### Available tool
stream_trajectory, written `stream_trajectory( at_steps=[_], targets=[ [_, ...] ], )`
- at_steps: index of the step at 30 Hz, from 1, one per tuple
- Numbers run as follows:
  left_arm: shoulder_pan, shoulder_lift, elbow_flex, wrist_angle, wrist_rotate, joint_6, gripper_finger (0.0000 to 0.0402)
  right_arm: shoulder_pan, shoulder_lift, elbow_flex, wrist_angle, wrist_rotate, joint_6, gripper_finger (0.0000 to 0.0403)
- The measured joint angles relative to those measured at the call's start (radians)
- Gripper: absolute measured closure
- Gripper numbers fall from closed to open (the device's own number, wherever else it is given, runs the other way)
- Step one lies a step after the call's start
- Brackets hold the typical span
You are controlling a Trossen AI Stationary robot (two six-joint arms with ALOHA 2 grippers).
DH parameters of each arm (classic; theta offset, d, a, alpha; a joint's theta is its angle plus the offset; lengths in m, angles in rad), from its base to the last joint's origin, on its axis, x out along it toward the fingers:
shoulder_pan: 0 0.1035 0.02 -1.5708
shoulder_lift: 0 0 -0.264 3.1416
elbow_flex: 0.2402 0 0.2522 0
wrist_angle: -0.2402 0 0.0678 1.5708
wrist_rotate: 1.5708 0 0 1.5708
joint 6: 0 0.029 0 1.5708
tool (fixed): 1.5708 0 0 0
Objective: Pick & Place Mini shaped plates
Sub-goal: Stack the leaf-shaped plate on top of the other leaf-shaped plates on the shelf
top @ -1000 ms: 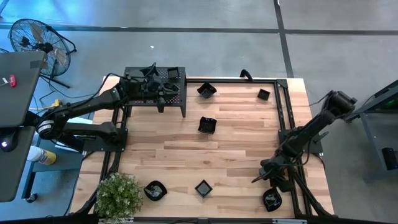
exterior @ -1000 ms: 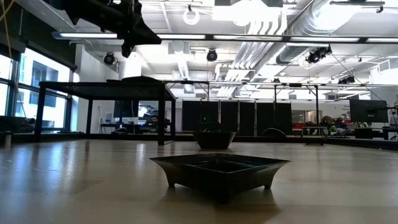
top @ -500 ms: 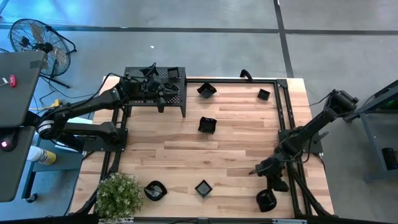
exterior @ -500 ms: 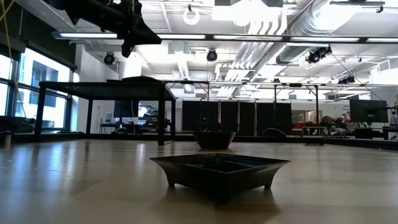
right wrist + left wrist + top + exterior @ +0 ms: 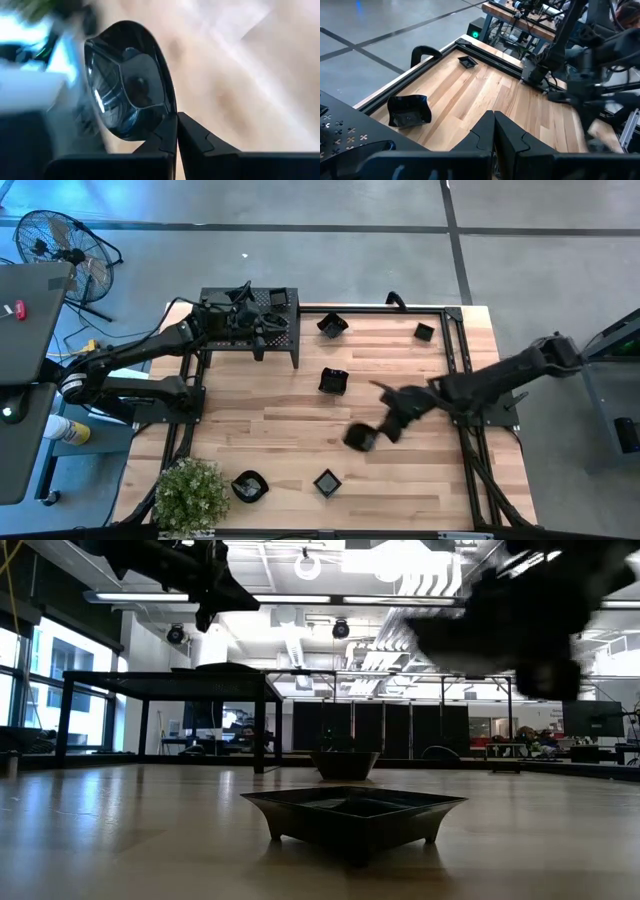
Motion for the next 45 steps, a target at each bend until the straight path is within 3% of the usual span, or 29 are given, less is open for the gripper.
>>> stream_trajectory(
  at_steps=[10,19,28,35,40,45],
  targets=[
    [0.000,0.000,0.000,-0.001,0.077,0.000,0.0401,-0.169,0.478,0.313,0.004,0.005,-0.160,0.0401],
    [0.000,0.000,0.000,-0.001,0.120,0.000,0.0401,-0.182,0.705,0.536,0.004,-0.035,-0.248,0.0400],
    [0.000,0.000,0.000,-0.024,0.138,-0.003,0.0401,-0.182,0.673,0.554,-0.007,-0.017,-0.272,0.0351],
    [0.000,0.000,0.000,-0.066,0.135,-0.003,0.0401,-0.180,0.537,0.554,-0.191,0.006,-0.385,0.0309],
    [-0.020,0.000,0.000,-0.115,0.071,-0.003,0.0401,-0.194,0.408,0.512,-0.292,0.134,-0.555,0.0336],
    [-0.127,0.000,0.000,-0.196,-0.123,-0.002,0.0401,-0.288,0.275,0.319,-0.015,0.057,-0.668,0.0393]
  ],
)
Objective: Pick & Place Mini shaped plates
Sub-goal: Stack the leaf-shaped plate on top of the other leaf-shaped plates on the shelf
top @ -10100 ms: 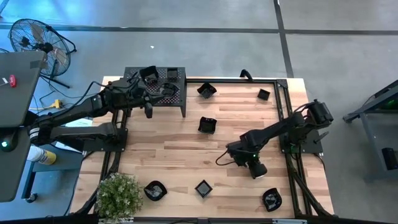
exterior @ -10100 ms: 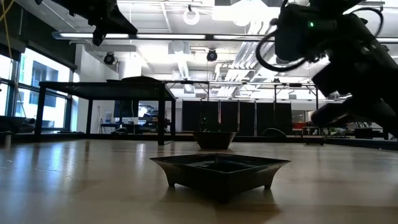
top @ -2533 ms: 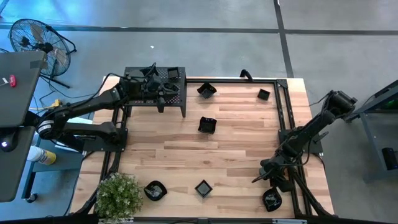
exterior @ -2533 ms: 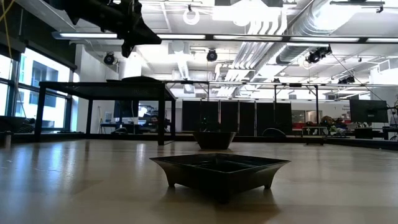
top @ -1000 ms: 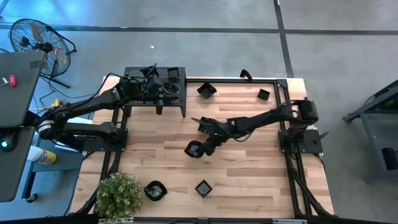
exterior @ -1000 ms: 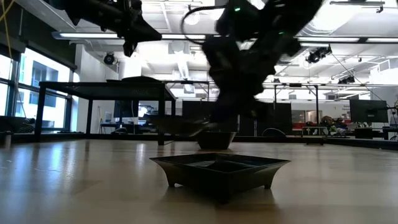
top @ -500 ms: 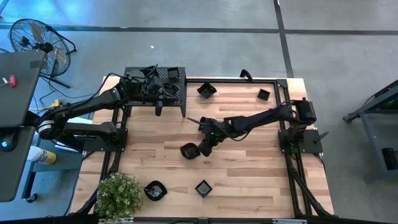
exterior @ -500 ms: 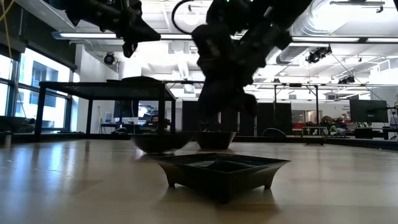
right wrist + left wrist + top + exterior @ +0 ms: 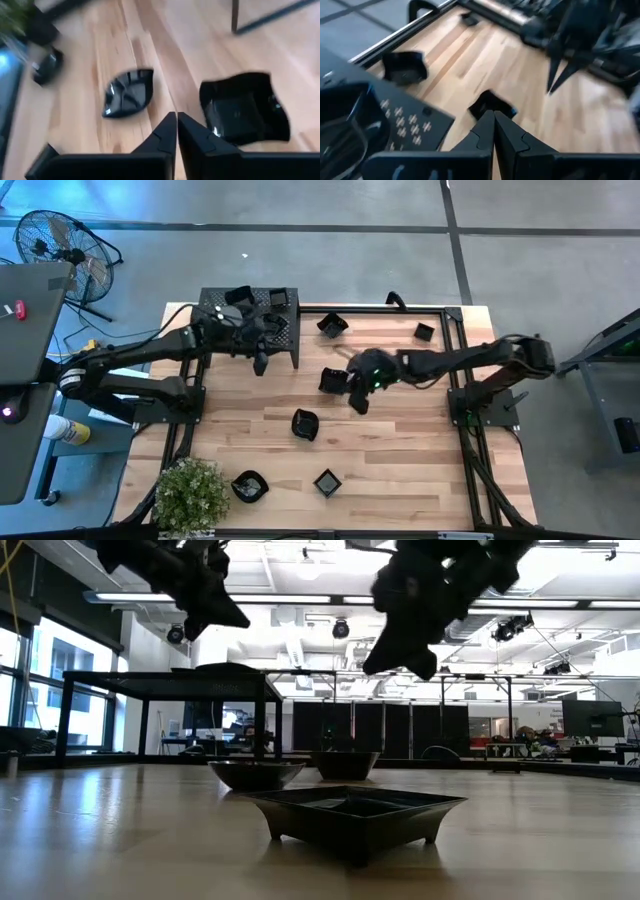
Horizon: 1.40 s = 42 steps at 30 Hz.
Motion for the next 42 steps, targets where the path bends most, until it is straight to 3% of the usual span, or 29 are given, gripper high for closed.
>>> stream_trajectory(
  at_steps=[5,11,17,23,29,34,42],
  targets=[
    [-0.121,0.000,0.000,-0.074,-0.187,-0.124,0.0401,-0.104,-0.128,-0.226,0.298,-0.066,0.028,0.0391],
    [-0.253,0.060,0.000,-0.159,-0.302,-0.291,0.0401,-0.170,-0.254,-0.362,0.380,-0.092,0.051,0.0399],
    [-0.340,0.203,0.000,-0.171,-0.301,-0.529,0.0381,-0.216,-0.303,-0.383,0.372,-0.153,0.011,0.0401],
    [-0.391,0.299,0.000,-0.161,-0.240,-0.807,0.0328,-0.240,-0.311,-0.383,0.372,-0.168,-0.029,0.0397],
    [-0.468,0.373,0.000,-0.157,-0.188,-0.984,0.0283,-0.283,-0.311,-0.383,0.362,-0.233,-0.107,0.0401],
    [-0.538,0.442,0.000,-0.113,-0.161,-1.172,0.0278,-0.340,-0.311,-0.383,0.344,-0.297,-0.151,0.0399],
    [-0.606,0.553,-0.001,0.016,-0.166,-1.415,0.0277,-0.392,-0.311,-0.383,0.345,-0.304,-0.179,0.0397]
  ],
)
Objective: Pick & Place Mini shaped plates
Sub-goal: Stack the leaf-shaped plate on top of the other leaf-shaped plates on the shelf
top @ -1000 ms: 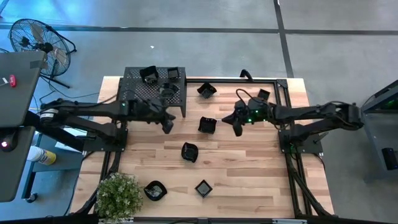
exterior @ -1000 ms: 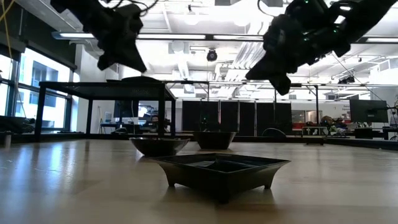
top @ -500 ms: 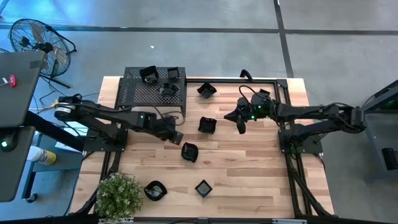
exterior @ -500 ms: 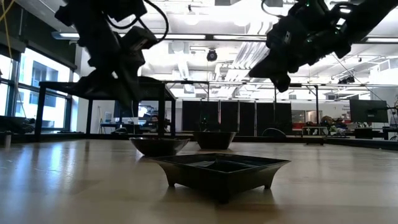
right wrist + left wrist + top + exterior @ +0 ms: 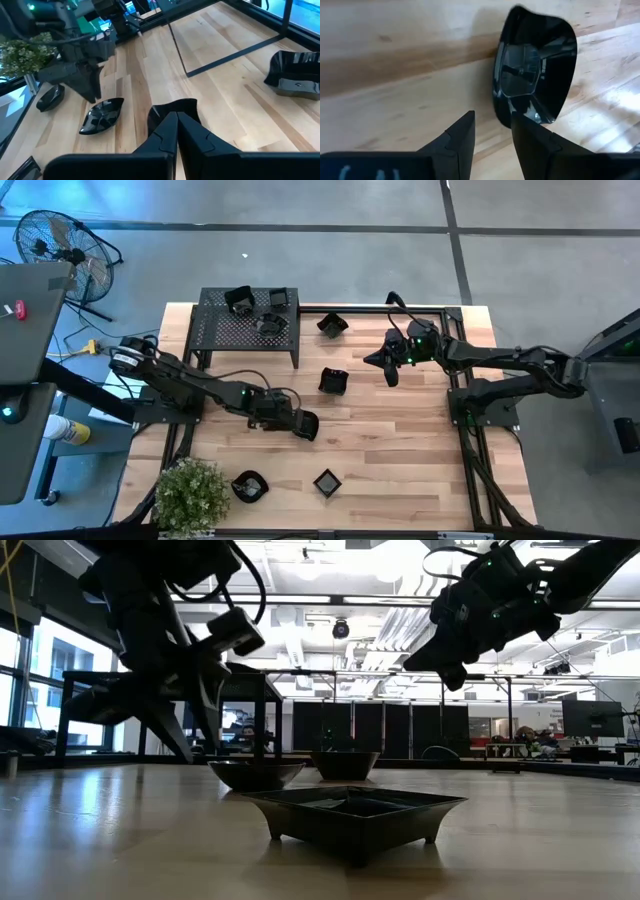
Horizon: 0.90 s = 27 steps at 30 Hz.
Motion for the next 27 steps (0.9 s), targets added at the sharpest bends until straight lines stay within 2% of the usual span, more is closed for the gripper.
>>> stream_trajectory(
  at_steps=[7,17,24,27],
  targets=[
    [-0.002,0.057,0.000,0.118,-0.027,-0.054,0.0295,-0.005,0.000,0.000,-0.002,-0.010,-0.008,0.0401],
    [0.000,0.062,0.000,0.114,-0.082,-0.081,0.0395,-0.004,0.000,0.000,-0.003,-0.060,-0.032,0.0401],
    [0.001,0.045,0.001,0.098,-0.087,-0.047,0.0400,-0.005,0.000,0.000,-0.003,-0.060,-0.034,0.0397],
    [0.019,0.012,0.032,0.020,-0.091,0.015,0.0401,-0.004,0.001,0.000,0.000,-0.060,-0.031,0.0401]
  ],
)
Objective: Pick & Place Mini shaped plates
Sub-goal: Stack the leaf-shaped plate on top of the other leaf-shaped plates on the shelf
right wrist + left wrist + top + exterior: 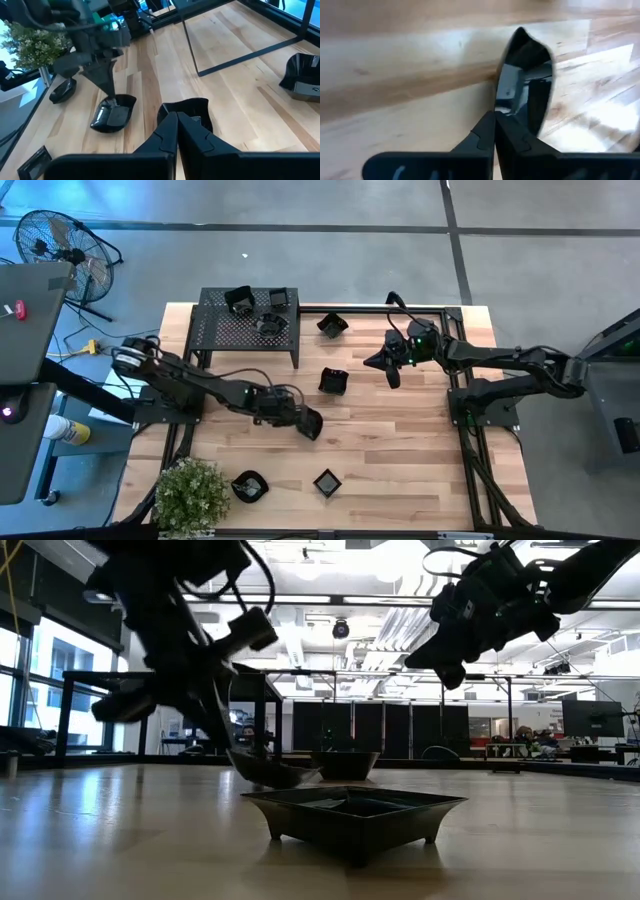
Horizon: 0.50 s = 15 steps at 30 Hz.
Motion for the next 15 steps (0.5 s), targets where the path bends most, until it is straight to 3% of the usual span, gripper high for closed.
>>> stream_trajectory(
  at_steps=[8,15],
  targets=[
    [0.115,-0.112,0.190,-0.236,0.034,0.391,0.0401,0.000,0.000,0.000,0.019,0.008,0.007,0.0400],
    [0.248,-0.129,0.458,-0.574,0.096,0.742,0.0401,0.000,0.000,0.000,0.028,0.008,0.016,0.0399]
  ],
)
